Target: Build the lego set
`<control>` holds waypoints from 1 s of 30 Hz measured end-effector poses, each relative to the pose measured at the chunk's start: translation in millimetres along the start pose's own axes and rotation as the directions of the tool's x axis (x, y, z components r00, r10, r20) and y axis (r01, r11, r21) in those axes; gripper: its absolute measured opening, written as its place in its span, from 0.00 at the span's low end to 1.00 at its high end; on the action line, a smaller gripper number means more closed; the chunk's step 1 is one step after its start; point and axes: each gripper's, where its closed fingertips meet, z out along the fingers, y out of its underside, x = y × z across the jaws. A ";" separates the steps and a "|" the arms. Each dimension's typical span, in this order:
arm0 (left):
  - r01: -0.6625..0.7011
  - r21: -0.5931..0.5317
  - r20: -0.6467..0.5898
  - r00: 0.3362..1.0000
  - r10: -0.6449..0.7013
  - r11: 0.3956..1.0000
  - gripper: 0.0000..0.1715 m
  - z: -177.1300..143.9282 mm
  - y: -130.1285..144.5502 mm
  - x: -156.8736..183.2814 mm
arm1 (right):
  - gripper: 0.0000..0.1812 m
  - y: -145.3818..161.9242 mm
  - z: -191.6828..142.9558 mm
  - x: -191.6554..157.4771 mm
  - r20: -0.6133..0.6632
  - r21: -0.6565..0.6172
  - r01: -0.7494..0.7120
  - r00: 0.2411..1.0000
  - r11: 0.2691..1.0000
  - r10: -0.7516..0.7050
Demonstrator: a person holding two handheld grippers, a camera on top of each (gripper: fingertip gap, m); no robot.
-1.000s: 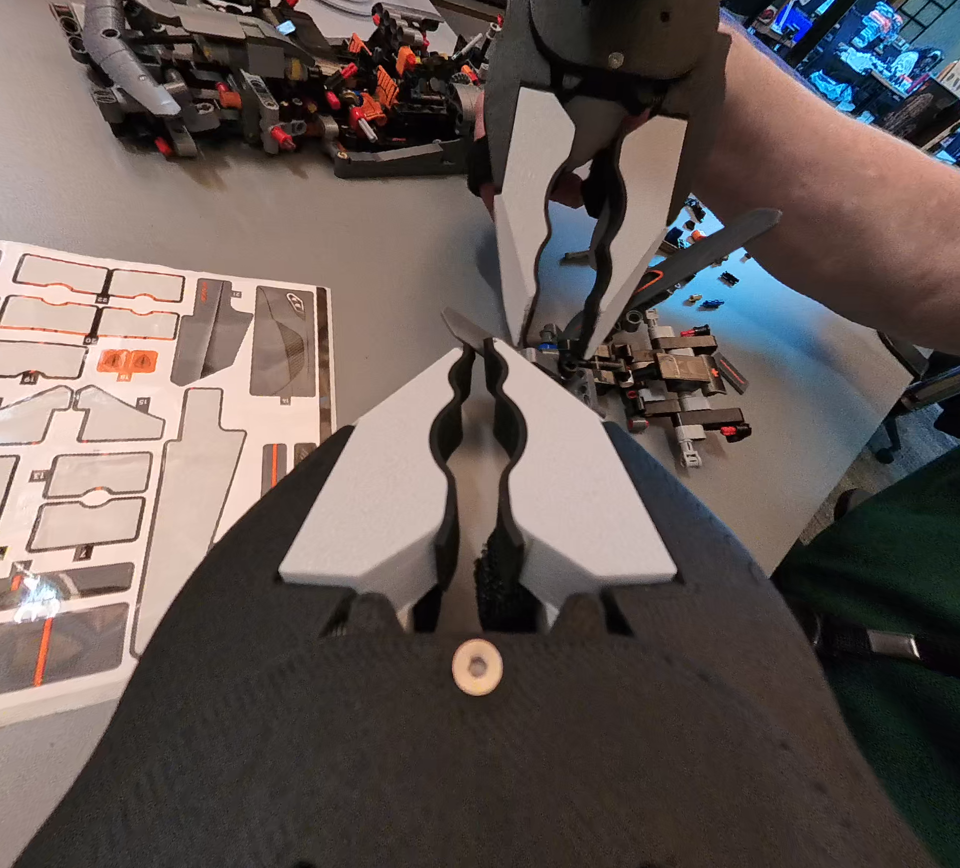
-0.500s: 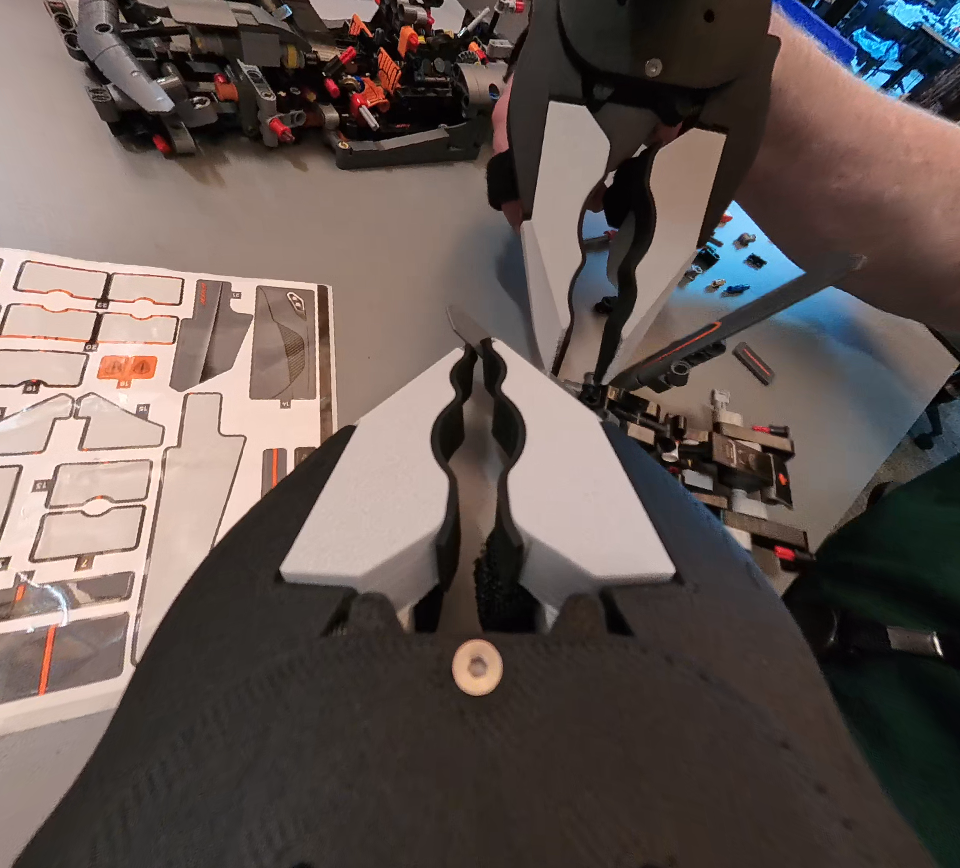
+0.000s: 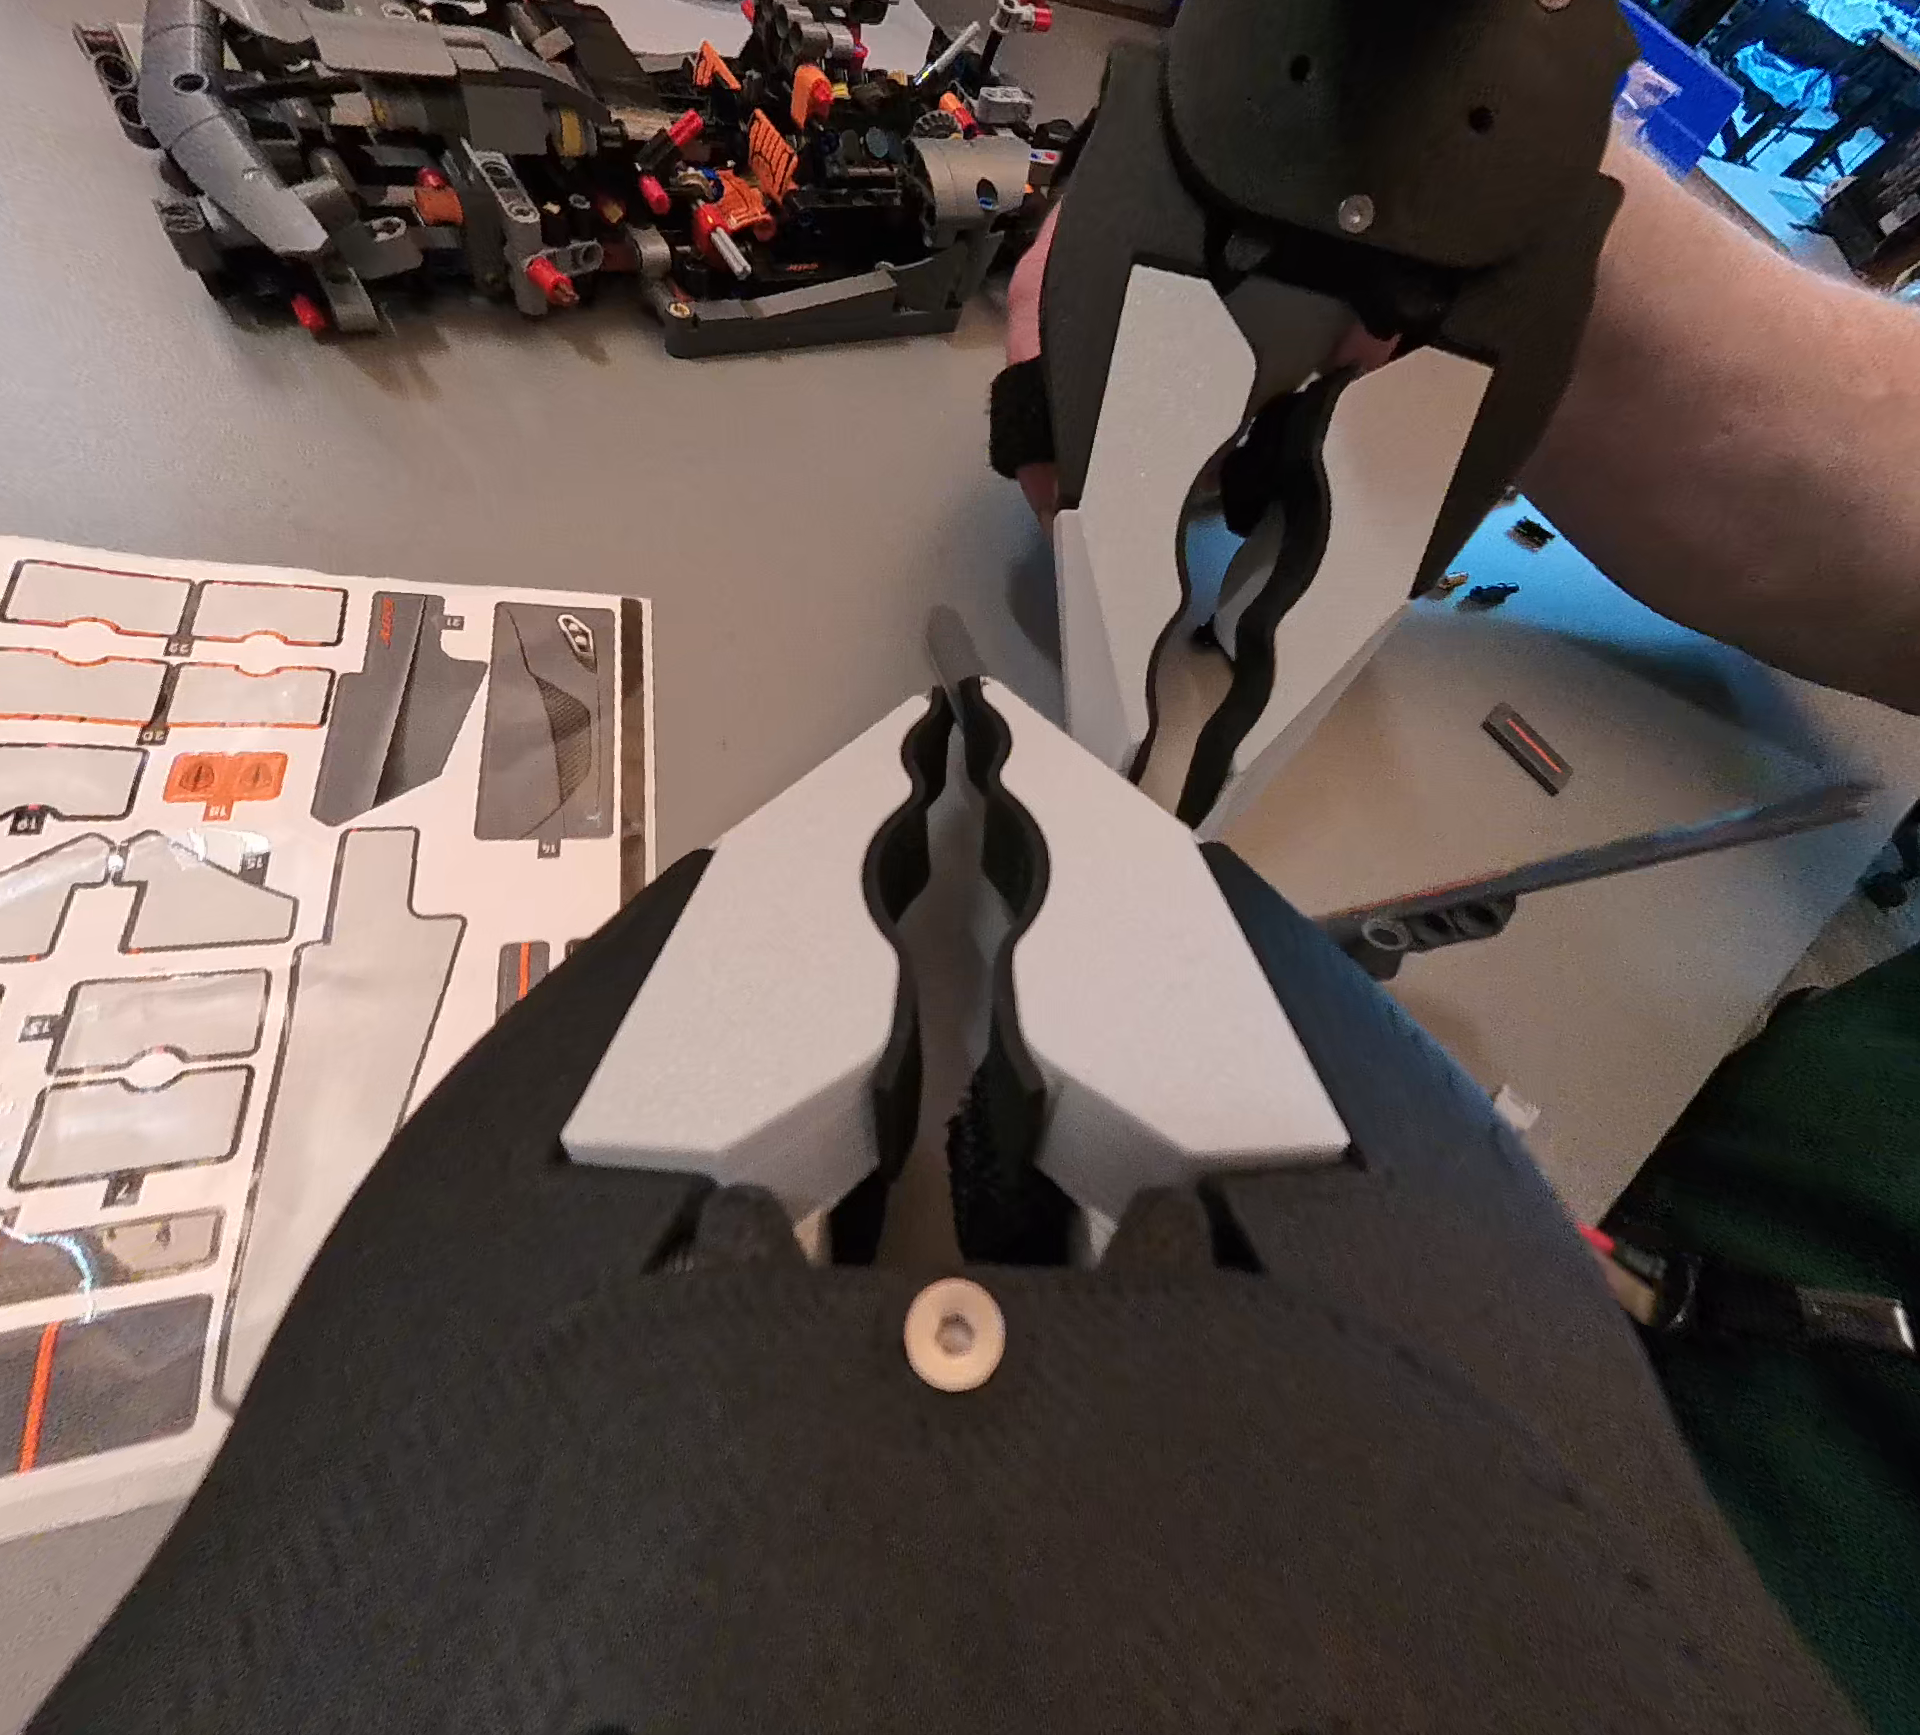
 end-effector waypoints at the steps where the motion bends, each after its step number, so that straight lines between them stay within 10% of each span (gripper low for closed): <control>1: 0.000 -0.001 0.001 1.000 0.000 1.000 0.00 1.0 -0.4 0.0 | 0.06 0.1 0.2 0.4 -0.006 0.003 -0.008 1.000 1.000 0.008; 30: -0.010 -0.012 0.012 1.000 0.010 1.000 0.00 25.0 -10.8 -0.6 | 0.06 16.8 -11.2 17.8 -0.254 -0.009 -0.115 0.961 0.993 0.109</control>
